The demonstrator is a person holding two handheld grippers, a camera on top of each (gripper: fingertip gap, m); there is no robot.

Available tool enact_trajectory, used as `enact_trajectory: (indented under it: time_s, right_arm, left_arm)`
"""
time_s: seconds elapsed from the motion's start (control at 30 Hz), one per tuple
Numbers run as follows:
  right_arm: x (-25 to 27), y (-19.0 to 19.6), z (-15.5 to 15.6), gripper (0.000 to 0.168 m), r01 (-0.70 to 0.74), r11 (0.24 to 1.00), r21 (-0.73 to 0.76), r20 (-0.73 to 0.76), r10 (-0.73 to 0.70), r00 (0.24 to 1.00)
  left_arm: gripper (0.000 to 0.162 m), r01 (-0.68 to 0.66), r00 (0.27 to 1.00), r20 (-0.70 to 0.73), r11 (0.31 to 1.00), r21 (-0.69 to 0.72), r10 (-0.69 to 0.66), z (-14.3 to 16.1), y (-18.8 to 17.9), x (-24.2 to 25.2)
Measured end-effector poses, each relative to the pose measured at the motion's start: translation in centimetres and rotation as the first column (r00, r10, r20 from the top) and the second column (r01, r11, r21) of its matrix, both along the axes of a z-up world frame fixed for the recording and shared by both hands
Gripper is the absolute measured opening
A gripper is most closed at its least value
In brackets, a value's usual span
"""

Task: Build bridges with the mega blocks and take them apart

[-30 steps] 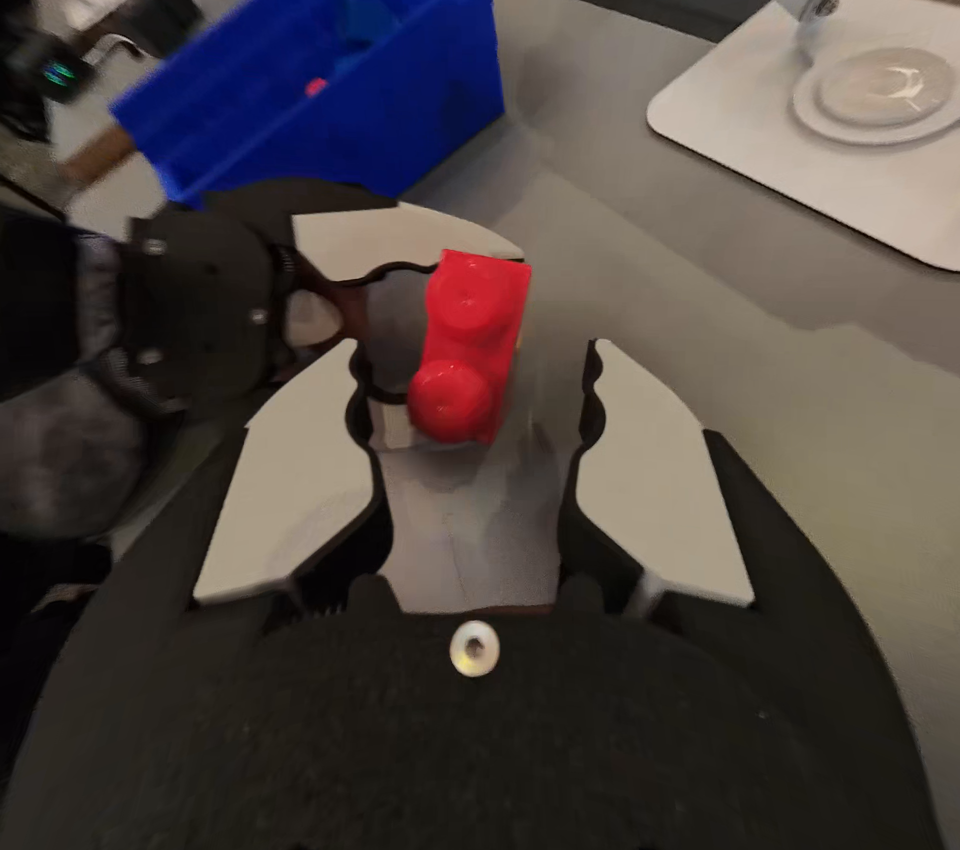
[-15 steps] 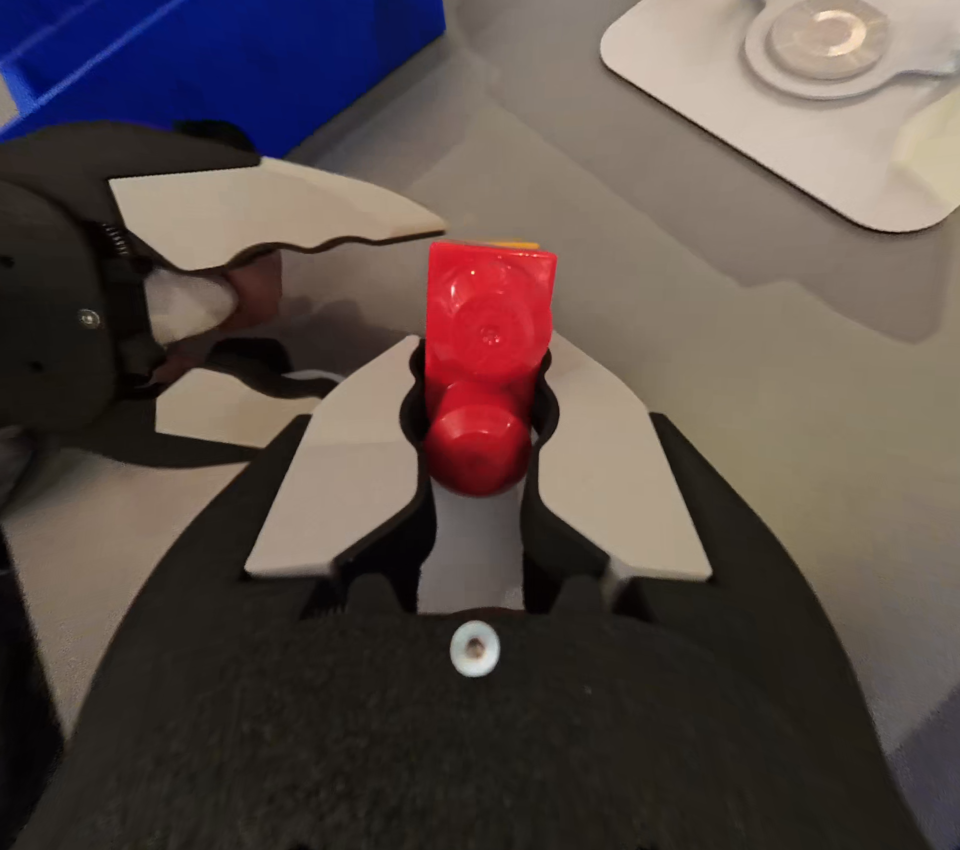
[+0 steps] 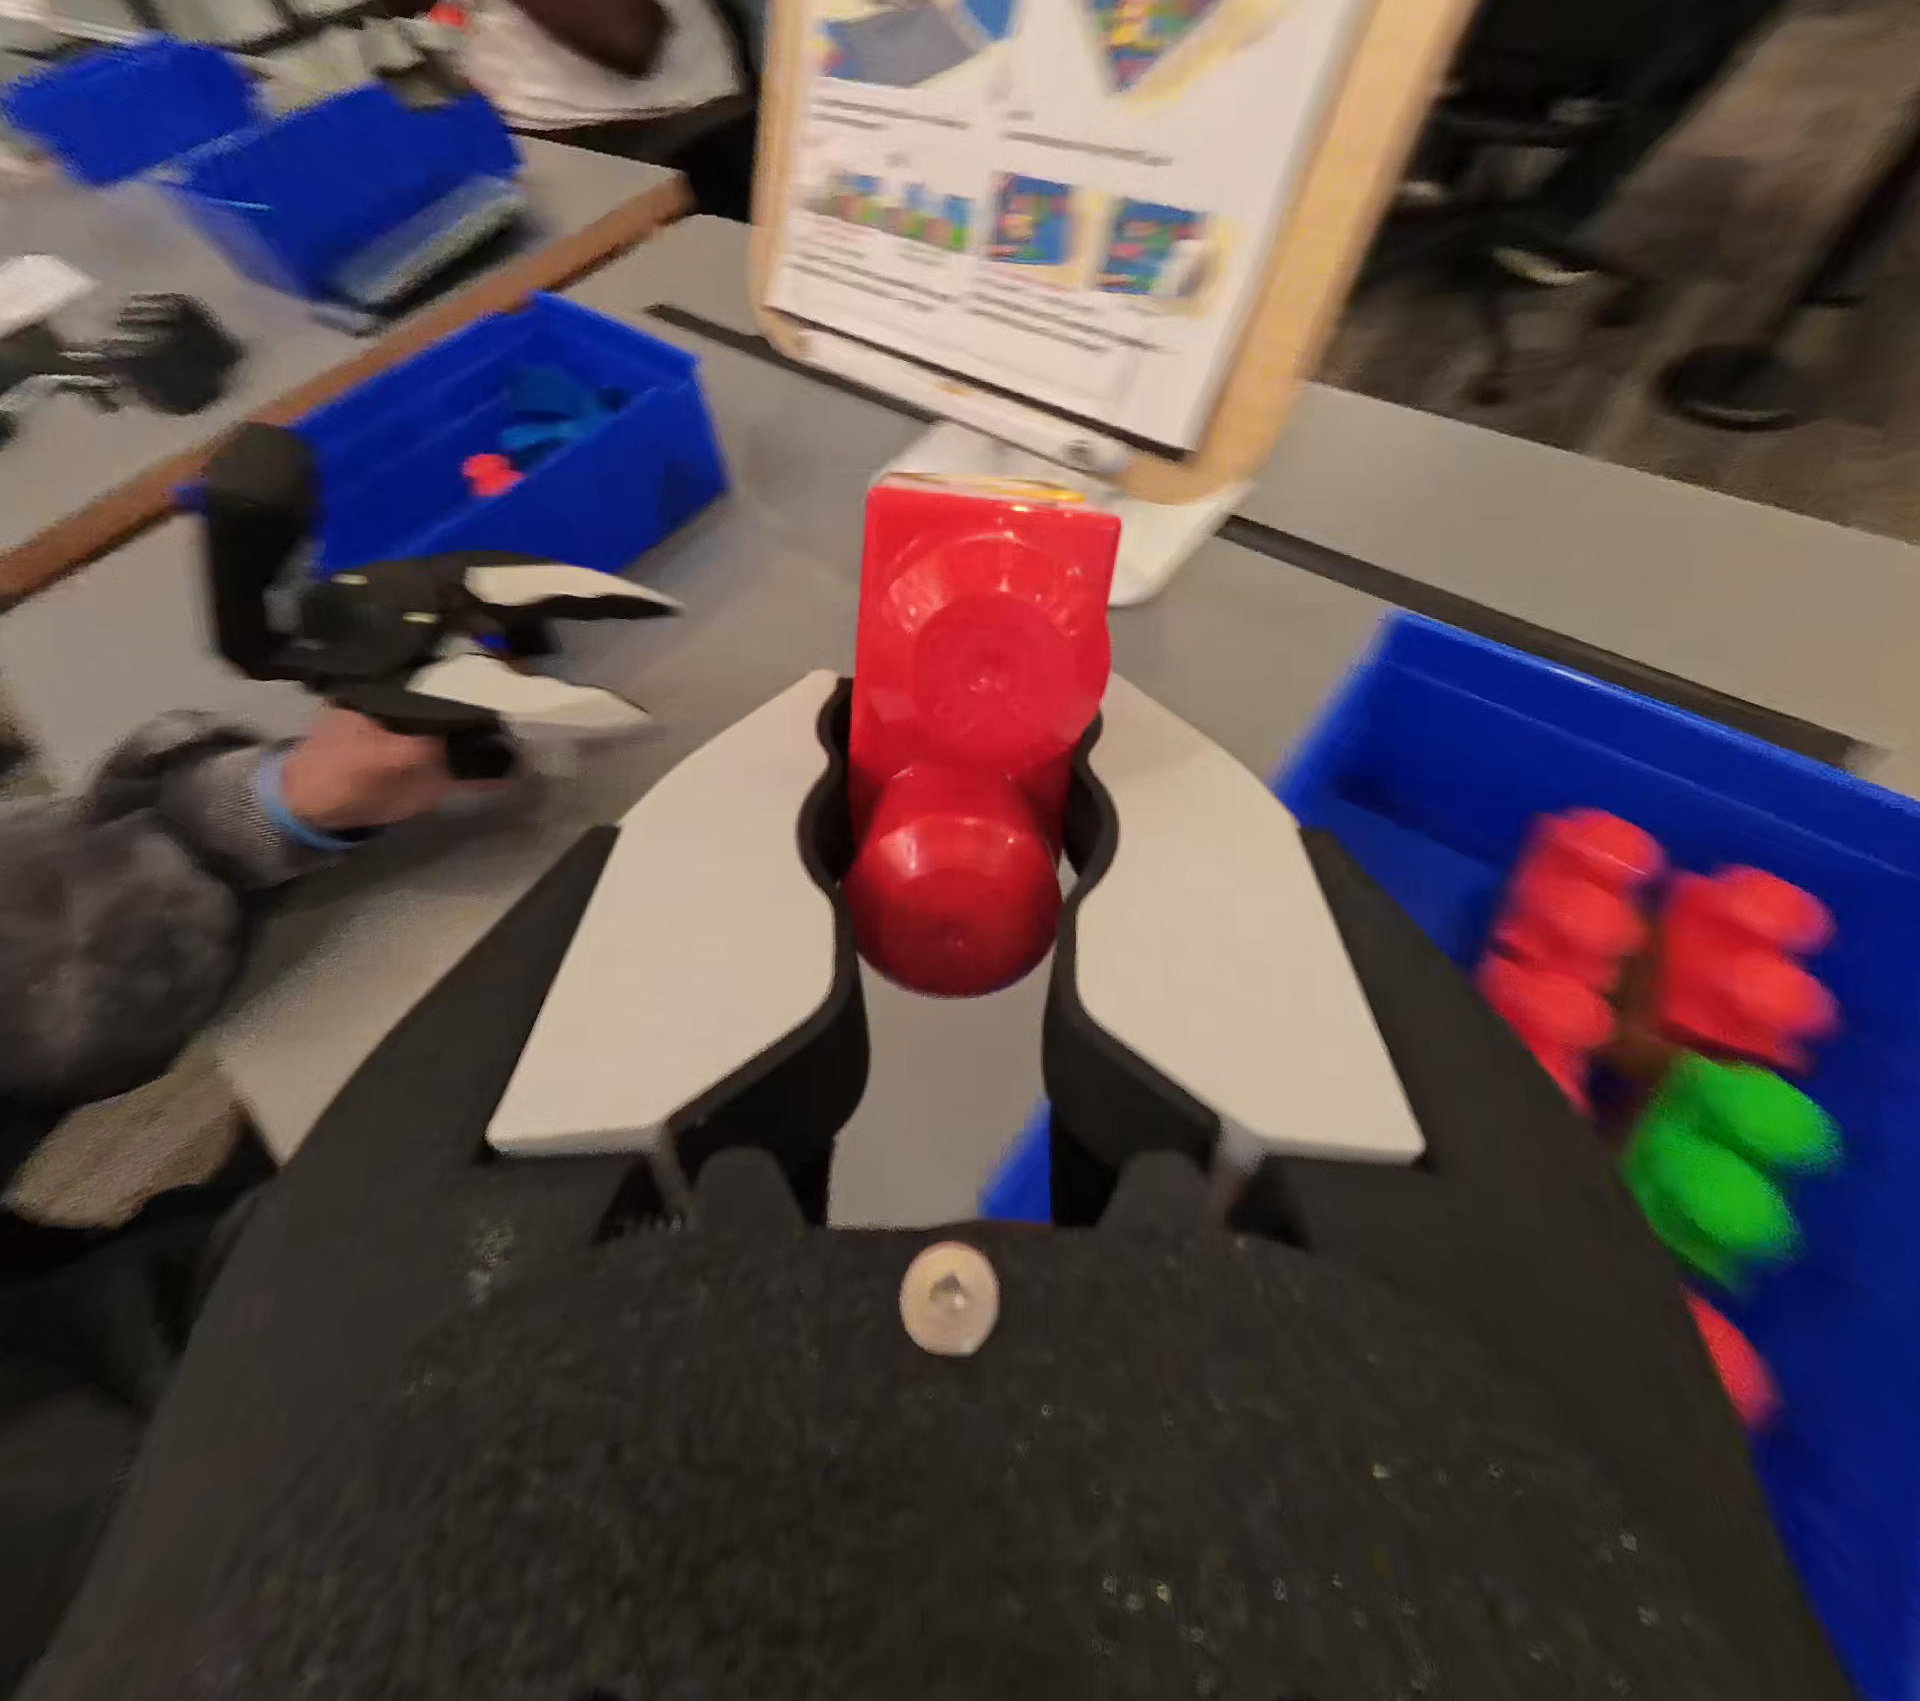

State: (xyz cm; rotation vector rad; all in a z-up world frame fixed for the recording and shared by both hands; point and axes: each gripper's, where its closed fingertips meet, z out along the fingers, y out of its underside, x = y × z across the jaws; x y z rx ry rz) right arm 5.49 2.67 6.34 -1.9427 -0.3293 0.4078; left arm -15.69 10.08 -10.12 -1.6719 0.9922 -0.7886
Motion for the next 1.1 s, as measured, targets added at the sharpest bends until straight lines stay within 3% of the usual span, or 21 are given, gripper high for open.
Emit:
enact_trajectory:
  time_s: [0.07, 0.13, 0.2, 0.3, 0.4, 0.6, 0.83, 0.9, 1.0, 1.1]
  right_arm:
    - [4.7, -1.6, -0.7, 0.039, 0.172, 0.983, -0.06, 0.095, -0.165, 0.982]
    - [9.2, -2.8, -3.6, 0.038, 0.358, 0.915, -0.186, 0.231, -0.314, 0.921]
    - [12.0, -3.6, -7.8, 0.039, 0.457, 0.818, -0.349, 0.307, -0.36, 0.881]
    - [13.3, -3.8, -14.1, 0.039, 0.47, 0.698, -0.54, 0.373, -0.302, 0.877]
    - [13.9, -3.4, -18.8, 0.039, 0.467, 0.61, -0.641, 0.391, -0.264, 0.882]
    - [15.1, -2.9, -22.7, 0.04, 0.517, 0.522, -0.678, 0.438, -0.278, 0.855]
    - [15.3, -2.8, -23.8, 0.039, 0.555, 0.495, -0.668, 0.477, -0.287, 0.831]
    - [15.3, -3.1, -22.8, 0.052, 0.559, 0.508, -0.656, 0.483, -0.286, 0.827]
    - [14.5, -3.6, -17.8, 0.058, 0.564, 0.598, -0.569, 0.487, -0.307, 0.818]
    - [13.5, -3.8, -9.7, 0.058, 0.592, 0.742, -0.314, 0.499, -0.402, 0.768]
  left_arm:
    - [0.068, 0.003, 0.999, 0.047, 1.0, -0.031, -0.001, 0.8, -0.3, -0.2]
    - [0.068, 0.012, 0.997, 0.071, 0.999, -0.049, -0.008, 1.1, -0.5, -0.1]
    - [0.067, 0.022, 0.998, 0.065, 0.998, -0.051, -0.019, 0.8, -0.6, 0.3]
    - [0.067, 0.031, 0.999, 0.027, 0.999, -0.033, -0.03, -0.2, -0.6, 0.9]
    - [0.067, 0.029, 1.0, -0.006, 1.0, -0.005, -0.029, -0.7, -0.6, 1.0]
    - [0.067, 0.032, 0.999, -0.043, 0.999, 0.025, -0.031, -1.1, -0.5, 0.8]
    - [0.07, 0.045, 0.997, -0.062, 0.999, 0.007, -0.044, -1.5, -0.5, 1.0]
    - [0.073, 0.049, 0.997, -0.067, 0.999, -0.002, -0.049, -1.7, -0.6, 1.2]
    - [0.074, 0.056, 0.996, -0.069, 0.998, -0.009, -0.056, -1.8, -0.7, 1.3]
    - [0.075, 0.057, 0.996, -0.07, 0.998, -0.01, -0.058, -1.8, -0.8, 1.3]
